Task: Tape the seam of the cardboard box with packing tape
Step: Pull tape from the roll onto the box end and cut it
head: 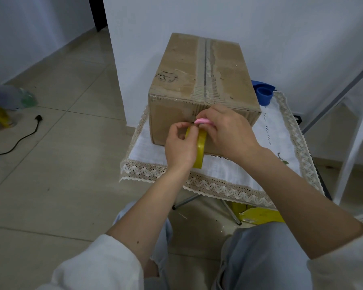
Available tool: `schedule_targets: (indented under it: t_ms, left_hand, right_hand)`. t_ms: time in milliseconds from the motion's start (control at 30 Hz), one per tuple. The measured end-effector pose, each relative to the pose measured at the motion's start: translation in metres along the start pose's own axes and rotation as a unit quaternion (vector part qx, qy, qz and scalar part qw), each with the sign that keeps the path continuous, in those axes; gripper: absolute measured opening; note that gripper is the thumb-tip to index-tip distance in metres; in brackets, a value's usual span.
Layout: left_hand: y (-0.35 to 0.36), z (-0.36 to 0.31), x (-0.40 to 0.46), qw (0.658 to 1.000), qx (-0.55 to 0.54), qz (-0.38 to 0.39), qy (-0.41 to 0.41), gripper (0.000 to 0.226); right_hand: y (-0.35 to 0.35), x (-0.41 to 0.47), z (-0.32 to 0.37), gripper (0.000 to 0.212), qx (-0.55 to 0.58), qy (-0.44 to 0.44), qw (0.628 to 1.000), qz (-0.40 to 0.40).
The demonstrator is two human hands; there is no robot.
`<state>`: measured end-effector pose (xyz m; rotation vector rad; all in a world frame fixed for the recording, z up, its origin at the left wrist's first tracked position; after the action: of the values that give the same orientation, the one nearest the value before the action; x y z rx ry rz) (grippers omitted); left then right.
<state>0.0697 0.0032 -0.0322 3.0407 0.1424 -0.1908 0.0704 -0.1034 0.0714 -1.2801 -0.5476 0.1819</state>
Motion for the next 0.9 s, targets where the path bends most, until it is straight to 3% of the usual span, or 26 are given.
schedule_targets:
  t_ms: [700,900]
  left_hand:
    - [-0.001,-0.001,-0.003,0.999,0.006,-0.036,-0.014,0.012]
    - [-0.003,0.001,0.003,0.998,-0.021,-0.038,-0.051,0.010]
  right_hand:
    - [0.000,-0.002,0.014,0.013,-0.110,-0.051,0.990,-0.075]
    - [-0.002,0.000,0.019,0.007,-0.130,-0.058,0.987,-0.078]
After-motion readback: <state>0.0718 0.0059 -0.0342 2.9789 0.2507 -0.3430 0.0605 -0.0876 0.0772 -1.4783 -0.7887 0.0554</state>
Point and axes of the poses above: each hand's wrist, its own x-axis towards the middle knuckle, its own y-axis out of the palm, z = x × y, the point moved 10 cm from there along x, towards the middle knuckle, and after that the axes turned 12 degrees about z, right-handed, at the moved point
